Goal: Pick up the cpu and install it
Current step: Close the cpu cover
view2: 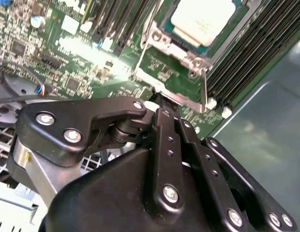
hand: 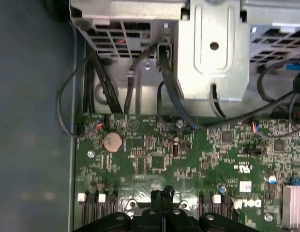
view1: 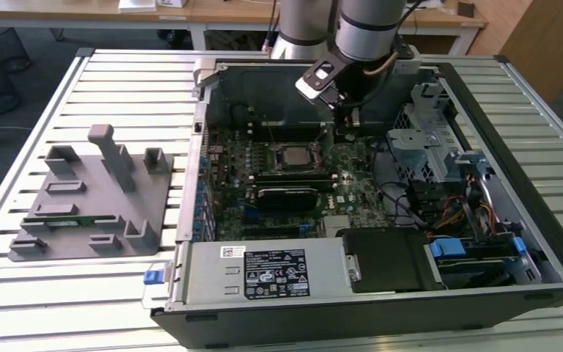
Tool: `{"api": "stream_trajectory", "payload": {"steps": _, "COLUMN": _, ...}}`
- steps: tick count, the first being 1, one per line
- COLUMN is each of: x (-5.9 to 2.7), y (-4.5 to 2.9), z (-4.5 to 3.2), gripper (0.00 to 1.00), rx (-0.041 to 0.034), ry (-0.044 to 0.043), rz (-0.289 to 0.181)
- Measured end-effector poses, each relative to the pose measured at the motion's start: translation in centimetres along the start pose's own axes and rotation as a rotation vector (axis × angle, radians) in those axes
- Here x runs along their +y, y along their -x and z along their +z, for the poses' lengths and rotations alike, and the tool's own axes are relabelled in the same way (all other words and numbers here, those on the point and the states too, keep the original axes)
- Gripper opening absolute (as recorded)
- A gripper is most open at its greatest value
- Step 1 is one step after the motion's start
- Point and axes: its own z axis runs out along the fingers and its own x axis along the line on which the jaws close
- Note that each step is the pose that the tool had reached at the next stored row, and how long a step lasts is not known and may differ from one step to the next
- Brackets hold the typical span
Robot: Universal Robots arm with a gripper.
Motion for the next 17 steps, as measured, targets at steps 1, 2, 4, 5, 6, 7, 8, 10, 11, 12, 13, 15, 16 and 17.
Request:
{"api": "stream_trajectory", "payload": {"steps": 1, "x": -0.19, "y": 0.00, "z": 0.04, "gripper": 0.11, "rx": 0.0001, "ry": 0.0000, "rz": 0.000}}
{"api": "stream_trajectory", "payload": {"steps": 2, "x": -0.37, "y": -0.01, "z": 0.07, "gripper": 0.11, "rx": 0.0001, "ry": 0.0000, "rz": 0.000}}
{"api": "stream_trajectory", "payload": {"steps": 4, "x": -0.74, "y": -0.01, "z": 0.16, "gripper": 0.11, "rx": 0.0002, "ry": 0.0001, "rz": 0.000}}
{"api": "stream_trajectory", "payload": {"steps": 5, "x": -0.92, "y": -0.01, "z": 0.20, "gripper": 0.11, "rx": 0.0002, "ry": 0.0001, "rz": 0.000}}
{"api": "stream_trajectory", "payload": {"steps": 6, "x": -1.08, "y": -0.01, "z": 0.24, "gripper": 0.11, "rx": 0.0001, "ry": 0.0000, "rz": 0.000}}
{"api": "stream_trajectory", "payload": {"steps": 7, "x": -1.23, "y": -0.02, "z": 0.28, "gripper": 0.11, "rx": 0.0001, "ry": 0.0000, "rz": 0.000}}
{"api": "stream_trajectory", "payload": {"steps": 8, "x": -1.37, "y": -0.02, "z": 0.33, "gripper": 0.11, "rx": 0.0001, "ry": 0.0000, "rz": 0.000}}
{"api": "stream_trajectory", "payload": {"steps": 10, "x": -1.61, "y": -0.02, "z": 0.42, "gripper": 0.11, "rx": 0.0001, "ry": 0.0000, "rz": 0.000}}
{"api": "stream_trajectory", "payload": {"steps": 11, "x": -1.74, "y": -0.02, "z": 0.46, "gripper": 0.11, "rx": 0.0000, "ry": 0.0000, "rz": 0.000}}
{"api": "stream_trajectory", "payload": {"steps": 12, "x": -1.84, "y": -0.02, "z": 0.51, "gripper": 0.11, "rx": 0.0001, "ry": 0.0000, "rz": 0.000}}
{"api": "stream_trajectory", "payload": {"steps": 13, "x": -1.91, "y": -0.03, "z": 0.56, "gripper": 0.11, "rx": 0.0001, "ry": 0.0000, "rz": 0.000}}
{"api": "stream_trajectory", "payload": {"steps": 15, "x": -2.05, "y": -0.03, "z": 0.67, "gripper": 0.11, "rx": 0.0000, "ry": 0.0000, "rz": 0.000}}
{"api": "stream_trajectory", "payload": {"steps": 16, "x": -2.11, "y": -0.03, "z": 0.73, "gripper": 0.11, "rx": 0.0000, "ry": 0.0000, "rz": 0.000}}
{"api": "stream_trajectory", "payload": {"steps": 17, "x": -2.18, "y": -0.03, "z": 0.80, "gripper": 0.11, "rx": 0.0001, "ry": 0.0000, "rz": 0.000}}
